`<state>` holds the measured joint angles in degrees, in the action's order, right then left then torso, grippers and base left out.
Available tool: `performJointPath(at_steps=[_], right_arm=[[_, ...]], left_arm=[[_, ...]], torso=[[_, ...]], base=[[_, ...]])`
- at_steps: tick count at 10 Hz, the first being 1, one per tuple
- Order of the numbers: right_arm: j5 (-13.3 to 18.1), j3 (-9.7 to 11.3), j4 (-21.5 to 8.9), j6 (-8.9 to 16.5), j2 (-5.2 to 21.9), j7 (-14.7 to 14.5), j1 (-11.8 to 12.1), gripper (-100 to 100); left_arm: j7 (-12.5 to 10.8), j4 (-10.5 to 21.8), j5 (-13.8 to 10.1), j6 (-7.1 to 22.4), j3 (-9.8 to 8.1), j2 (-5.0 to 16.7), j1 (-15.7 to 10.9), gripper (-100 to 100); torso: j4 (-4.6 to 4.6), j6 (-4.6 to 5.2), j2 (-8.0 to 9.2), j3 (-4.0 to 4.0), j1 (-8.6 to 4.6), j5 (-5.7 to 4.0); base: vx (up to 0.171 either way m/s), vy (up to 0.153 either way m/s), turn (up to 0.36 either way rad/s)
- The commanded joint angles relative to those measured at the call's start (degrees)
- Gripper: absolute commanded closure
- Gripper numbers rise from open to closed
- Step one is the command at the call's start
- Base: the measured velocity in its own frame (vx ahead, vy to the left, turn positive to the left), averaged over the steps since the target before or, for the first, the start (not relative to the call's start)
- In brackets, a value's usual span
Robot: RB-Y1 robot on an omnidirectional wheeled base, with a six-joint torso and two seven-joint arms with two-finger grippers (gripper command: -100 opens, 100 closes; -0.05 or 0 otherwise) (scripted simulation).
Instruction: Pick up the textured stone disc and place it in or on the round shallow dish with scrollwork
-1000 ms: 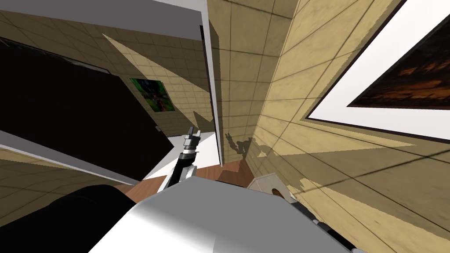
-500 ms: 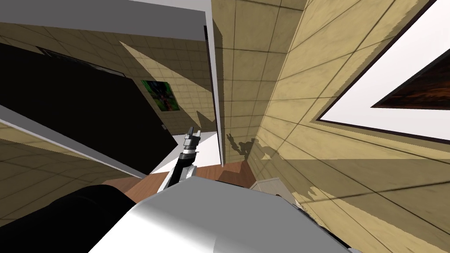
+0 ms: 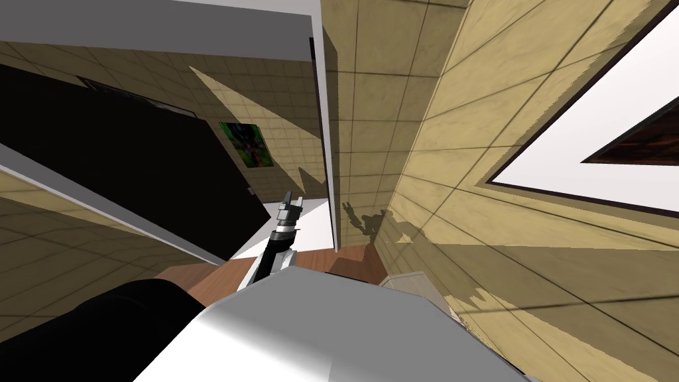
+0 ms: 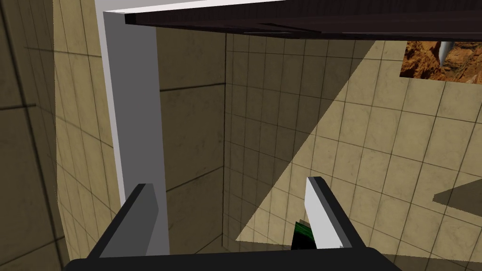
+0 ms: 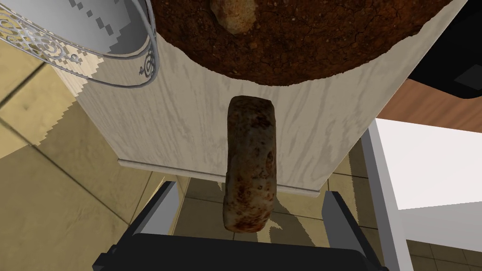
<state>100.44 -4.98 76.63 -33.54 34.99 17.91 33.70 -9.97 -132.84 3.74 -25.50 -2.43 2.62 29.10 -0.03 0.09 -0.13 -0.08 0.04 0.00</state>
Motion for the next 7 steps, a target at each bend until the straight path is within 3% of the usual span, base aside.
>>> performJointPath(at_steps=[1,3,4,5,7], right_arm=[[-0.63,0.84,-1.70,1.39,-0.93,-1.39,-0.71,-100],[-1.31,1.68,-3.50,2.65,-1.84,-2.68,-1.50,-100],[-0.98,1.43,-2.75,2.22,-1.58,-2.09,-1.14,-100],[-1.01,1.49,-2.85,2.37,-1.63,-2.22,-1.19,100],[-1.02,1.48,-2.84,2.34,-1.64,-2.18,-1.17,100]], left_arm=[[0.00,0.00,0.00,0.00,0.00,0.00,0.00,0],[0.00,0.00,0.00,0.00,0.00,0.00,0.00,0],[0.00,0.00,0.00,0.00,0.00,0.00,0.00,0],[0.00,0.00,0.00,0.00,0.00,0.00,0.00,0],[0.00,0.00,0.00,0.00,0.00,0.00,0.00,0]], torso=[[0.00,0.00,0.00,0.00,0.00,0.00],[-0.01,0.01,-0.04,-0.03,-0.07,-0.02],[-0.01,0.01,-0.02,-0.01,-0.06,-0.01],[0.00,0.02,0.02,0.01,0.01,0.01],[0.01,0.00,0.03,0.02,0.01,0.01]], base=[[0.024,-0.031,0.067],[0.015,-0.030,0.047],[-0.001,-0.005,0.014],[0.000,0.000,0.000],[0.000,0.000,0.000]])
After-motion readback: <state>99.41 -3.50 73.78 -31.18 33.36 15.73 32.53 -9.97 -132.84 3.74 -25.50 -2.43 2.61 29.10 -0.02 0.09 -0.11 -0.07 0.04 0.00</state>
